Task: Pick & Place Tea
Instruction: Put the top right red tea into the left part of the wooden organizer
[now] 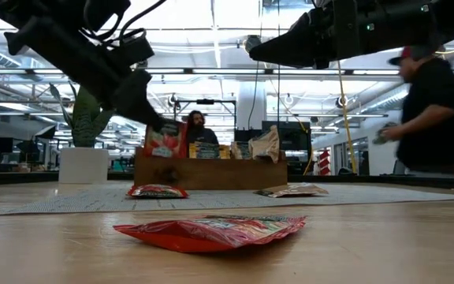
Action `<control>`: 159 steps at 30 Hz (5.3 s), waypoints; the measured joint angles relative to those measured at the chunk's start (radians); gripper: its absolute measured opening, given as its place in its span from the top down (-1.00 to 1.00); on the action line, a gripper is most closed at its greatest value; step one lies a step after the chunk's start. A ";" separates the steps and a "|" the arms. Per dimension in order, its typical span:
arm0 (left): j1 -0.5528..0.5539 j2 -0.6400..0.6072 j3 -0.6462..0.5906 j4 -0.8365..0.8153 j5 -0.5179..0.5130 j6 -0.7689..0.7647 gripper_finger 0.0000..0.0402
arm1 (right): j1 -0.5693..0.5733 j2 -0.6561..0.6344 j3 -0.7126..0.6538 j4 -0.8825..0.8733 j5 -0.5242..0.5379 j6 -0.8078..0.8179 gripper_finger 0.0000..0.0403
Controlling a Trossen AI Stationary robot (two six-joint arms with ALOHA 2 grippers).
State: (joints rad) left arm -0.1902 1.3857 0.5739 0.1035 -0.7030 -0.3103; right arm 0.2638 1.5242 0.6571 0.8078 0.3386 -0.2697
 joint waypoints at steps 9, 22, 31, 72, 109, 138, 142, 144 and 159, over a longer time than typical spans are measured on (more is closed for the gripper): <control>0.000 0.023 0.000 -0.030 0.015 -0.007 1.00 | 0.000 0.000 0.000 -0.004 0.000 0.000 1.00; 0.000 0.082 -0.001 -0.023 -0.030 0.035 0.86 | 0.000 0.000 0.000 -0.005 0.000 -0.001 1.00; -0.029 0.071 0.002 -0.019 -0.035 0.084 0.50 | 0.000 0.000 0.000 -0.006 0.000 -0.003 1.00; 0.038 0.122 0.379 -0.525 0.303 0.196 0.99 | 0.000 0.000 -0.001 -0.004 0.000 -0.001 1.00; 0.199 0.331 0.497 -0.735 0.464 0.178 1.00 | 0.000 0.000 -0.001 -0.027 0.000 -0.001 1.00; 0.303 0.331 0.497 -0.744 0.665 0.132 1.00 | 0.000 0.000 -0.001 -0.024 0.000 0.007 1.00; 0.303 0.331 0.497 -0.744 0.683 0.122 1.00 | 0.000 0.000 -0.001 -0.024 0.000 0.008 1.00; 0.303 0.331 0.497 -0.744 0.685 0.109 1.00 | 0.000 0.000 -0.001 -0.024 0.000 0.007 1.00; 0.335 0.327 0.438 -0.672 0.708 0.098 1.00 | 0.000 0.000 -0.001 -0.024 0.000 0.018 1.00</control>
State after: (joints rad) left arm 0.1444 1.7130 1.0115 -0.5689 0.0054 -0.2119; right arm 0.2638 1.5238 0.6563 0.7842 0.3386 -0.2516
